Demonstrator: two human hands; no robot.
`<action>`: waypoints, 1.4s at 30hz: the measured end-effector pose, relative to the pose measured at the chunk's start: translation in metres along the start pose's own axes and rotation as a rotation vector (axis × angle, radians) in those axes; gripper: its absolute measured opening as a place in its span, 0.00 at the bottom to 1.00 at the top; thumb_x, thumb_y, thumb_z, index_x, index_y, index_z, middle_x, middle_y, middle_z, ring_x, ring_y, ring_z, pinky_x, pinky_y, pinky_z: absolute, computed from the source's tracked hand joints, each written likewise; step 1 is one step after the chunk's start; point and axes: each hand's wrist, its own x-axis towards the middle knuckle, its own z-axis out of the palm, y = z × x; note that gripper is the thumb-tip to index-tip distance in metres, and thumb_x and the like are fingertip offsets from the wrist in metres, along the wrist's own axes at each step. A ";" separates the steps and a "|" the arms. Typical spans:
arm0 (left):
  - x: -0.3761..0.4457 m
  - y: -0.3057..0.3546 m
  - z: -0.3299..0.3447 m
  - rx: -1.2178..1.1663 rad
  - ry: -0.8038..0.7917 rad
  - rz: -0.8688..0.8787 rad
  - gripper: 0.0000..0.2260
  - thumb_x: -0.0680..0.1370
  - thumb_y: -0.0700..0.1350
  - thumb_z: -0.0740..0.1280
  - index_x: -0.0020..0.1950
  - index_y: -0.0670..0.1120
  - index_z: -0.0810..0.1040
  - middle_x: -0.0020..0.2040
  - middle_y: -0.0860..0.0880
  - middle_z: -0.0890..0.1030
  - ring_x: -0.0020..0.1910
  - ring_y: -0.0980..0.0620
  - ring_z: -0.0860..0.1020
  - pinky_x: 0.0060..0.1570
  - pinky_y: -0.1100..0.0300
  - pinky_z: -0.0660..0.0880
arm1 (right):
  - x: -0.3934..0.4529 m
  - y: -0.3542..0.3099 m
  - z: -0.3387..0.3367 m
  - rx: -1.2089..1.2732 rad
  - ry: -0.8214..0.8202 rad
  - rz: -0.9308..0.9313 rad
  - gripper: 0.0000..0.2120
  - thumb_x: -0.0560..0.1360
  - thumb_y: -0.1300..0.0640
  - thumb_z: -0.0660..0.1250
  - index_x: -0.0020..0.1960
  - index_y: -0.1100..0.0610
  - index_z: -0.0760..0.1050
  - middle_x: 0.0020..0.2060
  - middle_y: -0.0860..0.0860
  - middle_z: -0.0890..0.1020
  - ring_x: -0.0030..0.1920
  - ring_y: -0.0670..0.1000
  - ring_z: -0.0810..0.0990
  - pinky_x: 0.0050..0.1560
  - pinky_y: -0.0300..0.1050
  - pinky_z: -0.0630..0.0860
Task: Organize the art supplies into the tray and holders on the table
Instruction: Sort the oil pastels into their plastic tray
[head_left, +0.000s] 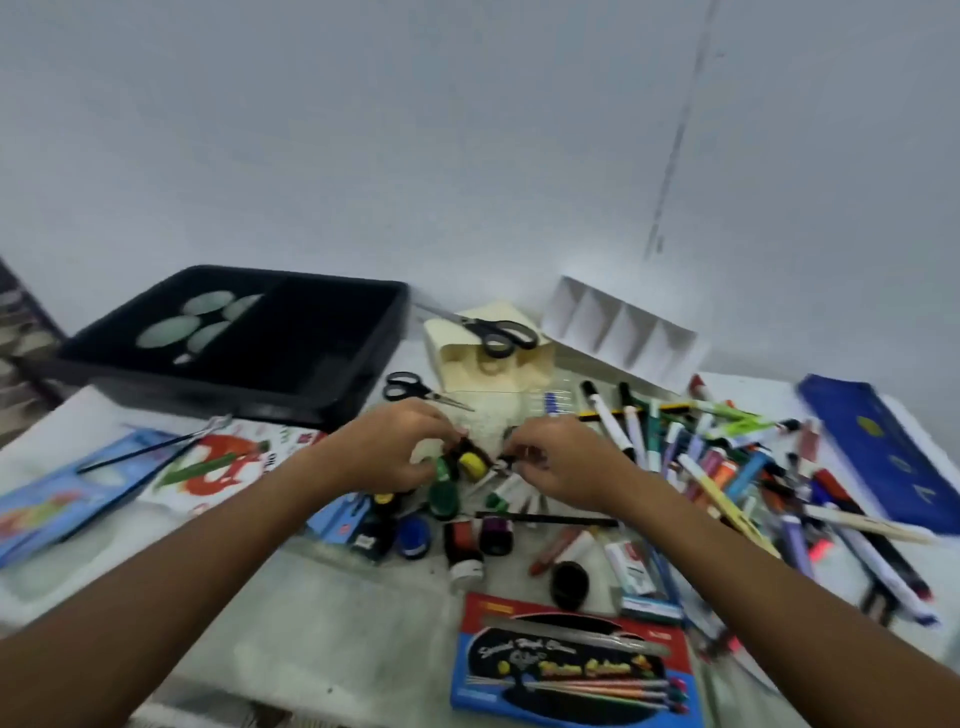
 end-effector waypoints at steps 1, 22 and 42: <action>-0.014 -0.009 0.001 0.001 -0.025 -0.039 0.18 0.73 0.41 0.70 0.63 0.44 0.80 0.63 0.45 0.79 0.64 0.47 0.74 0.63 0.60 0.67 | 0.010 -0.006 0.009 0.012 -0.025 -0.017 0.09 0.75 0.61 0.66 0.53 0.59 0.81 0.47 0.54 0.82 0.47 0.54 0.79 0.47 0.48 0.75; -0.061 -0.095 0.028 -0.023 -0.066 -0.194 0.27 0.73 0.51 0.73 0.71 0.48 0.72 0.67 0.51 0.75 0.66 0.54 0.70 0.61 0.65 0.64 | 0.070 -0.028 0.048 0.086 -0.093 0.002 0.09 0.74 0.63 0.66 0.51 0.58 0.82 0.47 0.51 0.84 0.47 0.49 0.79 0.54 0.48 0.77; -0.026 -0.106 0.024 0.089 -0.317 -0.158 0.35 0.68 0.56 0.77 0.73 0.52 0.69 0.67 0.51 0.74 0.64 0.52 0.71 0.61 0.53 0.70 | 0.086 -0.051 0.073 0.182 -0.458 -0.032 0.12 0.71 0.55 0.75 0.51 0.52 0.76 0.45 0.47 0.80 0.44 0.45 0.78 0.44 0.43 0.76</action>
